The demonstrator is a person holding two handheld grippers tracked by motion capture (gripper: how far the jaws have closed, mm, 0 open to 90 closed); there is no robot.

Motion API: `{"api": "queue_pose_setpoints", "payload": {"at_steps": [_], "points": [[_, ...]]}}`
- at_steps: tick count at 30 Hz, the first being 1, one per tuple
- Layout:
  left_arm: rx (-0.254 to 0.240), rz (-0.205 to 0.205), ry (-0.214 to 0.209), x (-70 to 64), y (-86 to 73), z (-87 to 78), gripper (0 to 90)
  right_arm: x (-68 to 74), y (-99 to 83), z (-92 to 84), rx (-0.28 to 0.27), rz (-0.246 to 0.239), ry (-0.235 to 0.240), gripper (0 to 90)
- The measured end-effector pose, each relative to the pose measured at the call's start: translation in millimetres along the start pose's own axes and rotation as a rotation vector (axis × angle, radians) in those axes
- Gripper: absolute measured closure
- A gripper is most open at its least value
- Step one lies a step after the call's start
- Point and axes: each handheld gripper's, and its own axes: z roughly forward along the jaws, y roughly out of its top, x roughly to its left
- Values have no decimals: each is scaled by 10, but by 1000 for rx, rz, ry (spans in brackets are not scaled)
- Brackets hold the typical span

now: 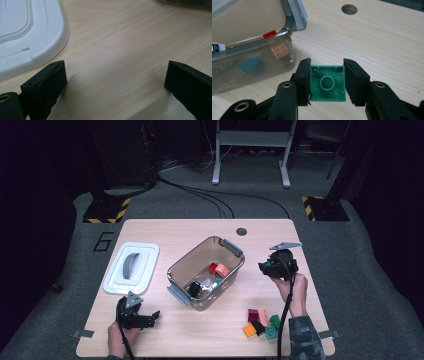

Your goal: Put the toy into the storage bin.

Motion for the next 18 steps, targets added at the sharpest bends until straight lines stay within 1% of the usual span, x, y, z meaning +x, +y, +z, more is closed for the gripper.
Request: {"api": "queue_pose_setpoints", "payload": {"at_steps": [6, 8, 10, 11, 18], "points": [[3, 1, 1, 0, 1, -2, 39, 12, 147, -21, -19, -23, -11, 589], [3, 0, 1, 0, 1, -2, 39, 23, 174, -25, -21, -17, -14, 589], [3, 0, 1, 0, 1, -2, 39, 31, 234, -29, -32, -27, -17, 589], [3, 0, 1, 0, 1, -2, 39, 40, 255, -31, -33, -23, -19, 589], [3, -1, 0, 0, 1, -1, 39, 99, 414, -56, -52, -50, -27, 589]]}}
